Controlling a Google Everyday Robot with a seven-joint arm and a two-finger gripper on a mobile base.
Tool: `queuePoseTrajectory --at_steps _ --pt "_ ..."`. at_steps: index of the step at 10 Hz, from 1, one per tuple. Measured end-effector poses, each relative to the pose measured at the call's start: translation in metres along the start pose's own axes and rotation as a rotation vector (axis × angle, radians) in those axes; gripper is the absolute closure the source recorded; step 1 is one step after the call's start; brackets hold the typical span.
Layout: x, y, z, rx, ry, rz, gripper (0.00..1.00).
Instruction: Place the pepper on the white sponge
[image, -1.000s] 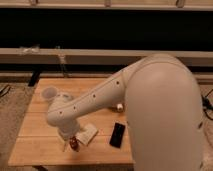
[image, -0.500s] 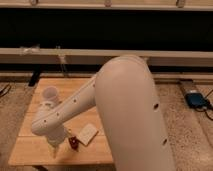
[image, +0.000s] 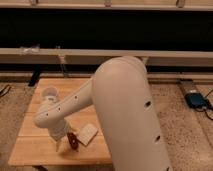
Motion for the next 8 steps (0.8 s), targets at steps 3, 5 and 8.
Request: queuePoseTrajectory --at_steps 3,5,8 --pt "-0.005 -0.002 0.009 0.000 0.021 -0.005 0.20" --pt "-0.005 -0.006 0.013 0.000 0.032 0.001 0.20" --pt "-0.005 -0.011 0.016 0.005 0.046 0.012 0.21"
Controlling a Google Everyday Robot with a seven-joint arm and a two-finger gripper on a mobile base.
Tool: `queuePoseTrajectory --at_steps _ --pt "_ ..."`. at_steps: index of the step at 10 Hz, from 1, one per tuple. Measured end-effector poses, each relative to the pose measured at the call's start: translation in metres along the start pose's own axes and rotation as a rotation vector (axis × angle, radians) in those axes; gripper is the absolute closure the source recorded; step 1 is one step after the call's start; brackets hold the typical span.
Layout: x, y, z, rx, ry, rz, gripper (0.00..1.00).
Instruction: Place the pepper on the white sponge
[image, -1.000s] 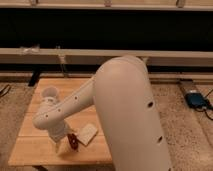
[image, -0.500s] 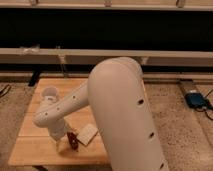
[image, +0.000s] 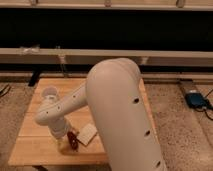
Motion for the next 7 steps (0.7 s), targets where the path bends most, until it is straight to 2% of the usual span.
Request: queuePoseTrajectory --at_steps 1,5,6,7 --pt "0.0005 -0.0014 0.0006 0.003 0.004 0.002 0.26" --pt "0.0018 -0.0010 0.0020 0.011 0.013 -0.004 0.64" --pt "0.0022 -0.0013 0.0019 0.012 0.013 -0.005 0.78" --pt "0.0021 -0.0013 0.0011 0.013 0.012 -0.007 0.87"
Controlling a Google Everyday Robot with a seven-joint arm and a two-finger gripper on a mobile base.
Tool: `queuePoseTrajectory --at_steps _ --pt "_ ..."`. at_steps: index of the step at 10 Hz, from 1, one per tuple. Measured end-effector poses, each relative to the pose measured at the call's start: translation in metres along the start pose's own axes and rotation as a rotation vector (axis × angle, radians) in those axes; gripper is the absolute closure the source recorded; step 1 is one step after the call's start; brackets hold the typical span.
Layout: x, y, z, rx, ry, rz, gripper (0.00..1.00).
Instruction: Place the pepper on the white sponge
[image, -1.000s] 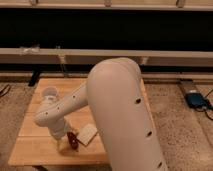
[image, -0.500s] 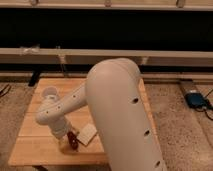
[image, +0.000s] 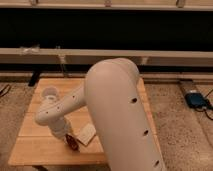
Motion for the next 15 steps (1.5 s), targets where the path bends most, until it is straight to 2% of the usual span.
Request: queuePoseTrajectory --at_steps 1,2,4,10,12,15 --pt "0.000 -0.001 -0.001 0.001 -0.001 0.000 0.95" --pt "0.000 -0.001 -0.002 0.002 -0.003 0.000 0.99" --pt "0.001 -0.002 -0.007 0.001 -0.015 0.001 1.00" --pt "0.002 0.000 -0.055 -0.025 -0.110 -0.006 1.00" --pt "0.001 -0.004 -0.060 -0.030 -0.124 0.004 1.00" --pt "0.000 -0.023 -0.060 -0.024 -0.124 0.047 1.00"
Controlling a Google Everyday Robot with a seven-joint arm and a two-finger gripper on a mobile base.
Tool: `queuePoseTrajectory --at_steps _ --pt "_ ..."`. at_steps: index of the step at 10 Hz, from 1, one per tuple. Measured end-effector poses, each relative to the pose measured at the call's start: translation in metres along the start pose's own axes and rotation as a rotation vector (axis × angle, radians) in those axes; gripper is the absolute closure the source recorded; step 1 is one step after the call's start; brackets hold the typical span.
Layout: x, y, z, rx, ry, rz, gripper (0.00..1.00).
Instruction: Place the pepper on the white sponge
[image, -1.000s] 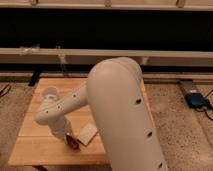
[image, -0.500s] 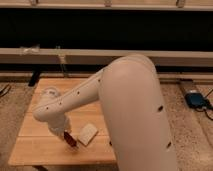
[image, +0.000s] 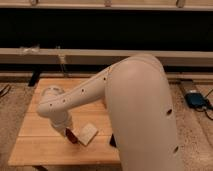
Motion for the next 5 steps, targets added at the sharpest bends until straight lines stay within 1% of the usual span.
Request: queuePoseTrajectory --at_steps 3,5 --pt "0.002 -0.021 0.000 0.016 0.007 0.042 1.00" --pt "0.008 -0.044 -0.003 0.022 0.005 0.093 1.00"
